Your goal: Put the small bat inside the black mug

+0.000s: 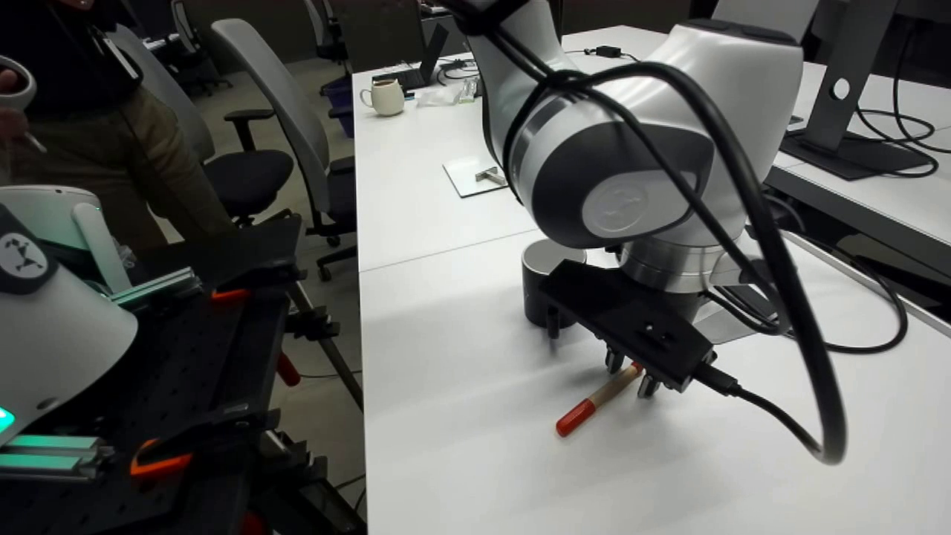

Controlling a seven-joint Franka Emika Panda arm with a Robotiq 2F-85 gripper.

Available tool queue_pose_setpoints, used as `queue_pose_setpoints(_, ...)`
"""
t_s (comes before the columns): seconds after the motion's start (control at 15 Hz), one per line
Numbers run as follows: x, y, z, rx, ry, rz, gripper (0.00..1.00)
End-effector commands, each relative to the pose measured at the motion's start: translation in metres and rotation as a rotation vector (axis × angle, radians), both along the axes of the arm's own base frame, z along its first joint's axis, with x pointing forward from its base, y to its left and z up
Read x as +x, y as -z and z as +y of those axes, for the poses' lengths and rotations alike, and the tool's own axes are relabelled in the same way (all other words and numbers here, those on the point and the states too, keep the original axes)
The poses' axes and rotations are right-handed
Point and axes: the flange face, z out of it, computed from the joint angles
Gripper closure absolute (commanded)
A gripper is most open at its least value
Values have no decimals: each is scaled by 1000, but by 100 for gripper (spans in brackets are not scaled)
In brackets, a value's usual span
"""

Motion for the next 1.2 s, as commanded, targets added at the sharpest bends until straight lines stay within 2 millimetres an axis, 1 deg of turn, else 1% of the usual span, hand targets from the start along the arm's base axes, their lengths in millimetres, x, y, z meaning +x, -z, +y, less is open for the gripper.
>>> queue_pose_setpoints(0.0,6,2,-2,18,10,1,88)
queue_pose_setpoints(0.07,6,2,-2,18,11,0,95)
queue_pose_setpoints(0.13,6,1,-2,18,12,1,99)
queue_pose_setpoints(0.2,6,1,-2,19,13,0,100)
queue_pose_setpoints(0.33,5,0,-3,20,12,-3,97)
queue_pose_setpoints(0.47,4,-3,-3,38,1,-29,97)
queue_pose_setpoints(0.8,2,-19,-5,95,-32,-129,97)
queue_pose_setpoints(1.0,-2,-28,-10,124,-53,-191,97)
queue_pose_setpoints(1.13,-6,-34,-9,155,-88,-237,97)
